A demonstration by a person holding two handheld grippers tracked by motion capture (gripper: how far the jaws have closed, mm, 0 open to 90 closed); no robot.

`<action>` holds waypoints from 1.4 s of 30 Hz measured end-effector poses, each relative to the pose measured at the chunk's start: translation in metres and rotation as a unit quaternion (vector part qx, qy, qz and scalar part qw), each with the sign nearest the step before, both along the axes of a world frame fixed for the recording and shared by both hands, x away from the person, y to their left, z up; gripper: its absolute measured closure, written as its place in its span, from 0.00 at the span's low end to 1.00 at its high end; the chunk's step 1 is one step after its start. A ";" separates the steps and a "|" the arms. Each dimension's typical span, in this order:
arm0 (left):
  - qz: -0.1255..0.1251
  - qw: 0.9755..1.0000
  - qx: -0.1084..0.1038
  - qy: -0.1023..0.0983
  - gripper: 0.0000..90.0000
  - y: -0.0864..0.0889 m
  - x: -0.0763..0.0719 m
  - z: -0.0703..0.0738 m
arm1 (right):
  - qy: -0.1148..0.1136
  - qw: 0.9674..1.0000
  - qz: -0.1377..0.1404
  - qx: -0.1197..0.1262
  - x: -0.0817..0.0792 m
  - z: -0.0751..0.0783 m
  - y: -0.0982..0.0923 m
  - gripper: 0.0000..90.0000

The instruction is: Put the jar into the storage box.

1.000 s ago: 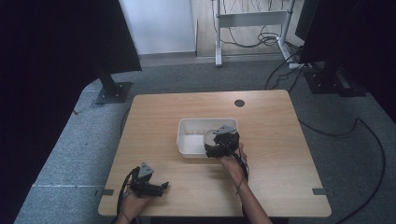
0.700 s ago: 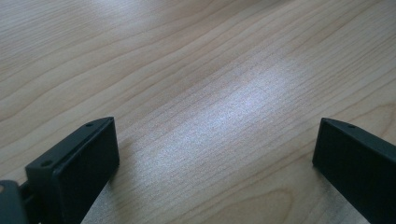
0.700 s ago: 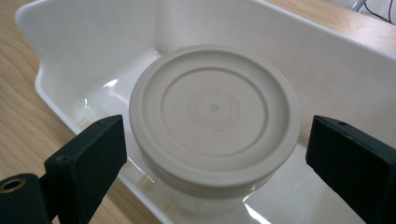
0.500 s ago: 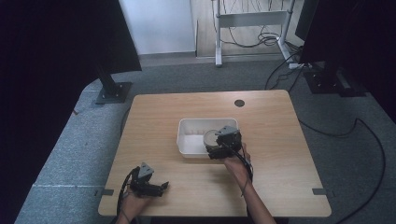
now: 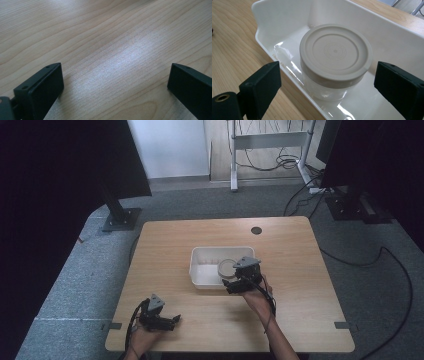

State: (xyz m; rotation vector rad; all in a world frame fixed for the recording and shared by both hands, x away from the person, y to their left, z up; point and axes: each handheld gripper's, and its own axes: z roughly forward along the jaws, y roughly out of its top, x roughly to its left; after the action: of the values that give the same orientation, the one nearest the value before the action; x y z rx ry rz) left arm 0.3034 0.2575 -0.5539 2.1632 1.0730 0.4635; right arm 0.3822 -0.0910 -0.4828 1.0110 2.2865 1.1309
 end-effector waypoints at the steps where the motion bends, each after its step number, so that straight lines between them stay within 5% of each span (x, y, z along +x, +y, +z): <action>1: 0.000 1.000 -0.001 0.000 0.00 0.000 0.000 0.000 | -0.002 1.000 0.000 -0.001 -0.001 0.001 -0.001 0.07; 42: 0.000 1.000 -0.001 0.000 0.00 0.000 0.000 0.000 | -0.008 1.000 0.000 0.000 -0.028 -0.002 -0.040 0.03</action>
State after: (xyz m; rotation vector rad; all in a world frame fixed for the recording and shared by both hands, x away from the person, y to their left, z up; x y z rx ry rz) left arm 0.3034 0.2575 -0.5540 2.1615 1.0731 0.4631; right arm 0.3539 -0.1313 -0.4845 0.9997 2.2742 1.1342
